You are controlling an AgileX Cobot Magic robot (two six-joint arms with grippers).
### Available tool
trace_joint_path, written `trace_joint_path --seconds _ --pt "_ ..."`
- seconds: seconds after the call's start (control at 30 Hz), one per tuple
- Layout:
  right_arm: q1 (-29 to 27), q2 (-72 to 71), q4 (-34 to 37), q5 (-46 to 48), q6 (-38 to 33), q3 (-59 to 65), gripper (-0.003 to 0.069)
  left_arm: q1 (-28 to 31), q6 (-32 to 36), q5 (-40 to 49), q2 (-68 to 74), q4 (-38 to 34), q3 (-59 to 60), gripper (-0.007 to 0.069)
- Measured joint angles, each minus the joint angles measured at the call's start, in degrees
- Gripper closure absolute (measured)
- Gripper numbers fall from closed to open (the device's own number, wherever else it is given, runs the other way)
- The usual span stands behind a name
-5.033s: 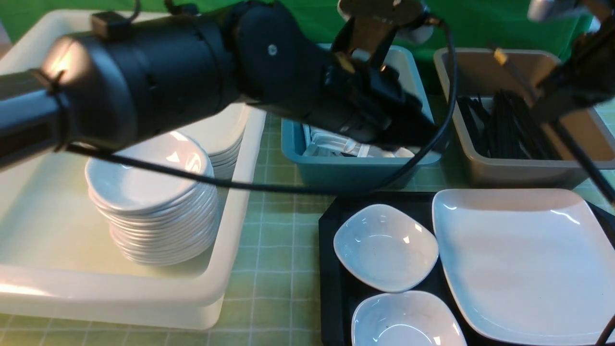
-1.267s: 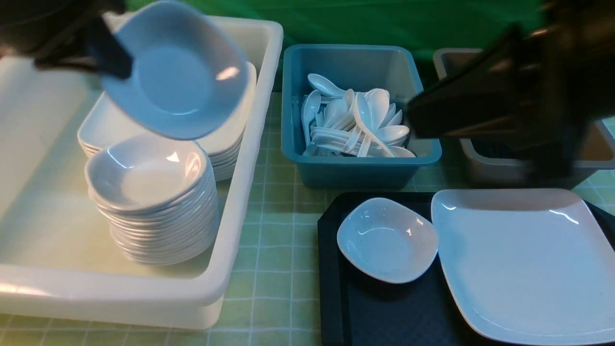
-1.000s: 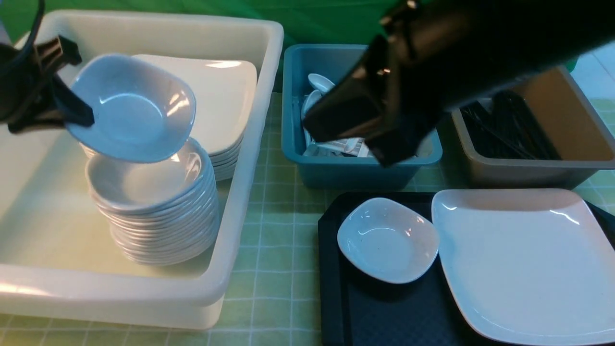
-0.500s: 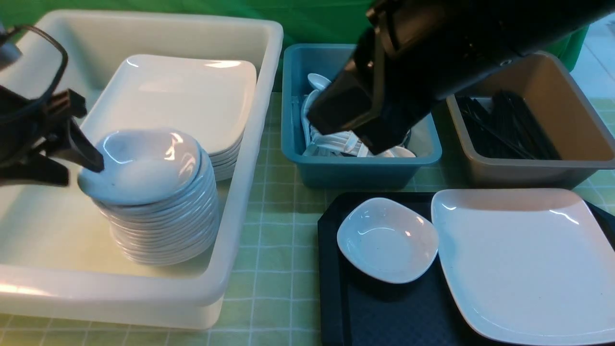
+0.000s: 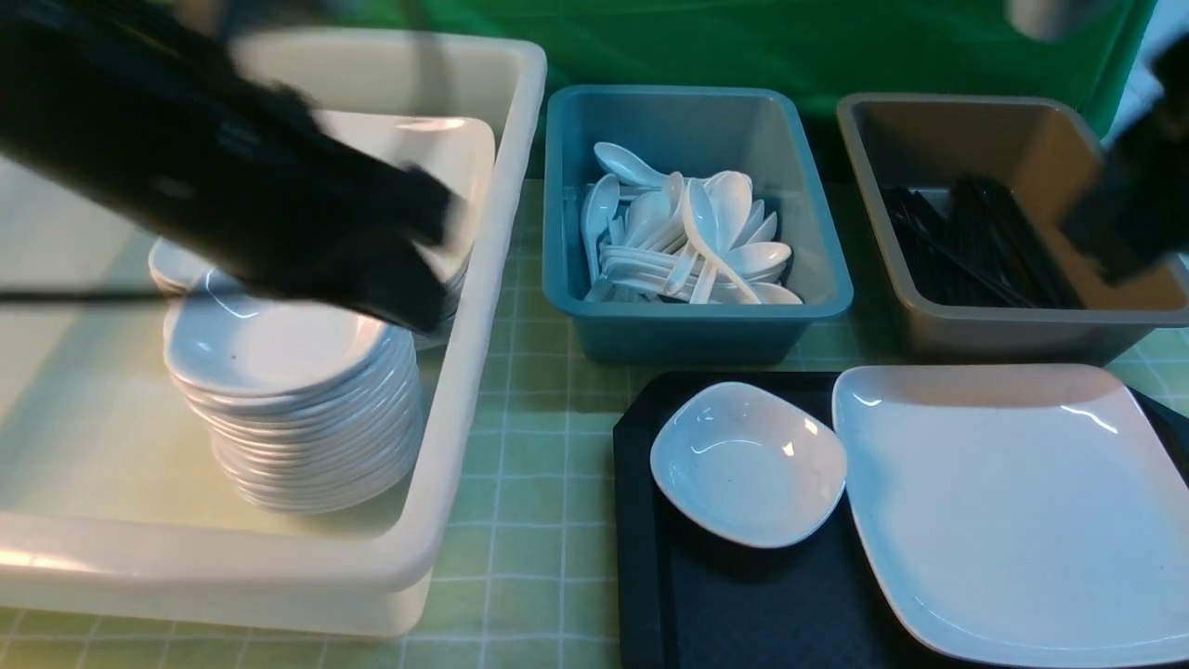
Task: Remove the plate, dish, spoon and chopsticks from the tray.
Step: Use the left arm to grab a small plate from the dinner plate
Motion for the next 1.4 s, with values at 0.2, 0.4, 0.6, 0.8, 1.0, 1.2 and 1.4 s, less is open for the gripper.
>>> trace_joint_path --seconds 0.2,0.4,0.6,0.8,1.0,1.2,1.4 --pt "-13.7 -3.9 6.6 -0.2 -2.2 15.4 0.0659 -19.5 0.1 -15.9 13.2 9.1 0.0 0.0548" --pt "-17.3 -8.7 14.8 -1.3 -7.3 21.5 0.0659 -25.2 -3.0 -23.7 24.5 24.0 0.0 0.0328" --pt "-17.3 -13.4 18.2 -2.5 -7.7 22.0 0.0659 -25.8 -3.4 -29.5 32.0 28.8 0.0 0.0108" --pt "-17.3 -14.3 21.2 -2.7 -9.0 22.0 0.0659 -25.8 -3.9 -35.2 35.0 33.2 0.0 0.0088" --pt "-17.3 -14.3 22.6 -2.7 -10.0 22.0 0.0659 -25.8 -4.0 -36.3 36.2 35.3 0.0 0.0235" --pt "-17.3 -14.3 22.8 -2.8 -10.3 22.0 0.0659 -25.8 -3.1 -37.6 34.8 37.6 -0.5 0.0556" --pt "-17.3 -14.3 24.6 -1.7 -10.6 19.9 0.0659 -25.8 -4.9 -30.9 29.0 34.4 -2.9 0.0609"
